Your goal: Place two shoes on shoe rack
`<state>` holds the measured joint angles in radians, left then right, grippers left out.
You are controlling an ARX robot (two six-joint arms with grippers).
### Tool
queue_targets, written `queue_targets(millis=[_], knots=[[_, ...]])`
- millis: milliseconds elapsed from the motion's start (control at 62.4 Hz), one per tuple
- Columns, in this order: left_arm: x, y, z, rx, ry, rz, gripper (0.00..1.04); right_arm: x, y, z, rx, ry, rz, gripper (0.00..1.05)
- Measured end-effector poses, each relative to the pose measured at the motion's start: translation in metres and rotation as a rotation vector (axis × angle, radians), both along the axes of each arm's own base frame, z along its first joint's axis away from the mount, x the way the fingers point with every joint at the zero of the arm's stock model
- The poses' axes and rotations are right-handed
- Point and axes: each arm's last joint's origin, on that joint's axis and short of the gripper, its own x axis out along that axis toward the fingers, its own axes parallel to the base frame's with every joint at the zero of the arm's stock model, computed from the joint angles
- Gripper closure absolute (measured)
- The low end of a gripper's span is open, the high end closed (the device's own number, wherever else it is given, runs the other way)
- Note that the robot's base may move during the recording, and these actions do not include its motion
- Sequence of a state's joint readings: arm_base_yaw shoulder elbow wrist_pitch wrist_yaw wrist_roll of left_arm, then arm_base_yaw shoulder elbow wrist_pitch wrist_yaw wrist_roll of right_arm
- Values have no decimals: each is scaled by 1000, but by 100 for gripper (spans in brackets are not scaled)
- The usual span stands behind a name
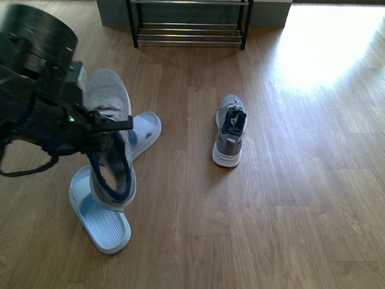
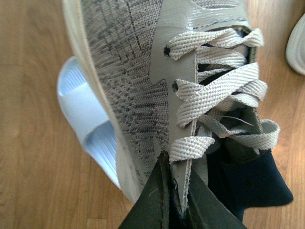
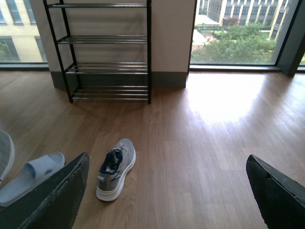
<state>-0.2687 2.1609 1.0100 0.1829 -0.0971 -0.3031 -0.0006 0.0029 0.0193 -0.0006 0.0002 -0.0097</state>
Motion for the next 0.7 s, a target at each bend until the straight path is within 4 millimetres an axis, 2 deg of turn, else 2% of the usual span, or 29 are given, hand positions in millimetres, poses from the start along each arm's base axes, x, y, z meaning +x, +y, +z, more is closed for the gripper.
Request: queue_targets(millis=[240, 432, 497, 561, 705], knots=[[-73, 25, 75, 180, -179, 78, 104, 0, 0, 0, 0, 0, 0, 9], [-145, 45, 141, 324, -355, 159, 104, 0, 0, 0, 0, 0, 0, 9], [-153, 47, 155, 309, -420, 169, 104, 0, 0, 0, 0, 0, 0, 9], [-156, 48, 161, 300, -446, 172, 104, 0, 0, 0, 0, 0, 0, 9], [-156, 46, 156, 293, -428, 148, 104, 0, 0, 0, 0, 0, 0, 9]])
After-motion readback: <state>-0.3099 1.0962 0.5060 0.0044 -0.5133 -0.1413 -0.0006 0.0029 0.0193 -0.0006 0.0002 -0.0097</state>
